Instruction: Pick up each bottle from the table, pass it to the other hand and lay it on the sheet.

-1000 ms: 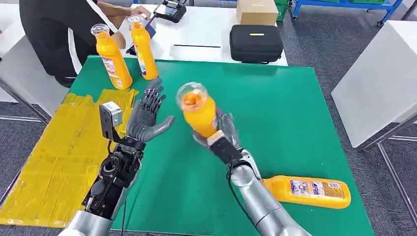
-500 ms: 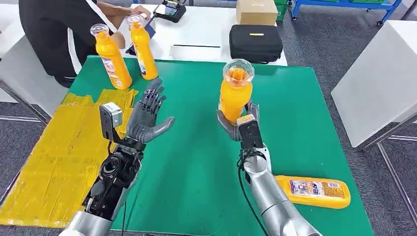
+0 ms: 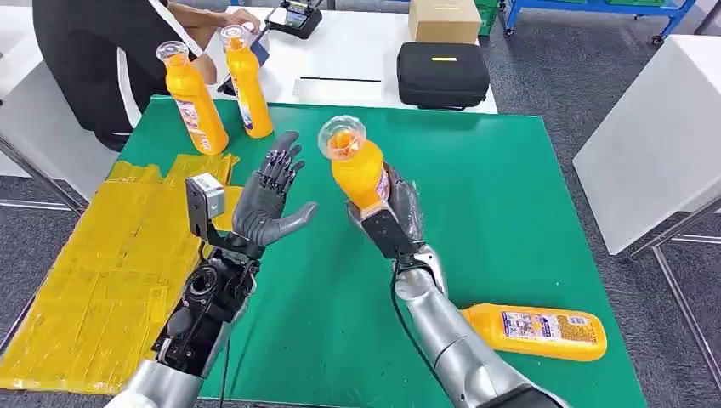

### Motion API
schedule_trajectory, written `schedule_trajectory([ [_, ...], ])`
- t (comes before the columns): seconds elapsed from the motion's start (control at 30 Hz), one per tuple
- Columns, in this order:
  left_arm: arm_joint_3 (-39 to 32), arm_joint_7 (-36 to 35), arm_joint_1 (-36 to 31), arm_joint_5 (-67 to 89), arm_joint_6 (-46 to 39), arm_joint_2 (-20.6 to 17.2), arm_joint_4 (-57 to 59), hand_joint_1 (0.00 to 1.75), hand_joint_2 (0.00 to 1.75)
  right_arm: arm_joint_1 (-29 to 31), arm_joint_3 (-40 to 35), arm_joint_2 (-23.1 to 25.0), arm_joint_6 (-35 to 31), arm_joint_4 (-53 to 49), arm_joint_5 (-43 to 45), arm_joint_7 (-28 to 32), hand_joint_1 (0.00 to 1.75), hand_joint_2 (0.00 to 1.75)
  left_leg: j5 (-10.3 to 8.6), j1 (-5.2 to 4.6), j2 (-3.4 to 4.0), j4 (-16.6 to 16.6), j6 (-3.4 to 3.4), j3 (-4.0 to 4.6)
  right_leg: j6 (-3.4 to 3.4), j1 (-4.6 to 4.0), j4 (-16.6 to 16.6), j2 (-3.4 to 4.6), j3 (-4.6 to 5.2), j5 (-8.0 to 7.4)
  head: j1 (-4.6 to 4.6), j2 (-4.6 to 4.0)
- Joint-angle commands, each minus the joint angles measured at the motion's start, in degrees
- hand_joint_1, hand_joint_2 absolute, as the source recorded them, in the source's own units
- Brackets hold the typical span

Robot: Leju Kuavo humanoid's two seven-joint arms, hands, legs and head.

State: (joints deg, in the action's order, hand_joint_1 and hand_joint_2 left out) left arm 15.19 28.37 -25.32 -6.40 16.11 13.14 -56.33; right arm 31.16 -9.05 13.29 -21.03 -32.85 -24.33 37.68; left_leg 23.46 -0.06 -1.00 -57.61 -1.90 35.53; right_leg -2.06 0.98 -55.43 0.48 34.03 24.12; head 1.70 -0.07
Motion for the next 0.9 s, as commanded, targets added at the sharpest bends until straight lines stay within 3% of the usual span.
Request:
schedule_trajectory([
  [0.03,1.35,0.21,-4.34,0.12,0.53,-0.15,6.41,0.00,1.75,4.24,-5.09,2.07,0.46,9.34,-4.68,-2.38,1.75,1.75,0.18,0.02,0.20,-0.04,0.15,-0.38,0.15,-0.04,-0.06,0.06,-0.33,0.14,0.00,0.00],
  [0.23,1.48,1.01,-4.51,-0.20,0.97,0.05,6.76,0.00,1.75,3.79,-10.63,4.02,-0.45,10.72,-10.97,-4.11,1.75,1.75,0.10,0.02,0.14,0.01,0.10,-0.22,0.10,-0.04,-0.01,0.04,-0.18,0.07,0.00,0.00],
  [0.9,1.49,1.46,-5.13,-1.50,0.43,0.21,8.46,0.00,1.75,-0.56,-16.24,5.58,0.94,3.52,-12.34,-1.29,1.75,1.75,0.19,0.04,0.15,-0.02,0.16,-0.36,0.15,-0.05,-0.05,0.02,-0.31,0.17,0.00,0.00],
])
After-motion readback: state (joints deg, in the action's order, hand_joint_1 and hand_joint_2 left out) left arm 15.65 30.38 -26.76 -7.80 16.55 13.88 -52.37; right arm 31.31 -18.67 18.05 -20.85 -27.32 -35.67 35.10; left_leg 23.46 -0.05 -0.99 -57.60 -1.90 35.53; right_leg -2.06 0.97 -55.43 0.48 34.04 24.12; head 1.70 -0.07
